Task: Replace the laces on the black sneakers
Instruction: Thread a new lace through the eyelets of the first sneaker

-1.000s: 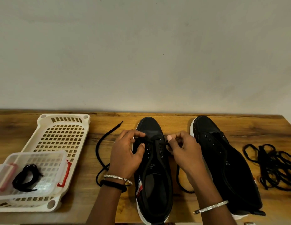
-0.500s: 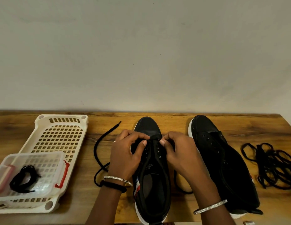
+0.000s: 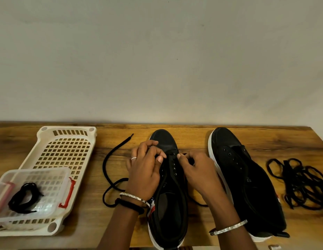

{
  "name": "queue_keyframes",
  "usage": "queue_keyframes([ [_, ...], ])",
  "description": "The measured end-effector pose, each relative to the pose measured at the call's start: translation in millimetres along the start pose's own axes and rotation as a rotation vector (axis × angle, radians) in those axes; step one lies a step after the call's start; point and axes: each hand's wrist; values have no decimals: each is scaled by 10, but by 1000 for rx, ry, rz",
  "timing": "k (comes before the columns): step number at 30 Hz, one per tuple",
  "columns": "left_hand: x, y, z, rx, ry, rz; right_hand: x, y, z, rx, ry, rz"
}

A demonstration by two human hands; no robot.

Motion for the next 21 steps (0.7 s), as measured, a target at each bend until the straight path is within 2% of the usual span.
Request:
queue_keyframes([
  [3,27,-2,14,-46,53,26,8,-19,11,-29,9,27],
  [8,69,85,-5,-242,82,174,15,-14,44,74,-24,61],
  [11,33,178,20,-302,21,46,9,20,50,132,-70,57],
  [14,-14,202,23,-263,-35,-109,2,41,63,163,-92,50],
  [21,-35,263,-8,-199,25,-144,-10,14,61,282,-158,55],
])
Point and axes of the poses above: each hand's wrist, its own x-axis towards the middle knuckle, its own y-axis out of the back of the hand, z = x × y, and after that the axes turned 3 degrees about -z, right-handed
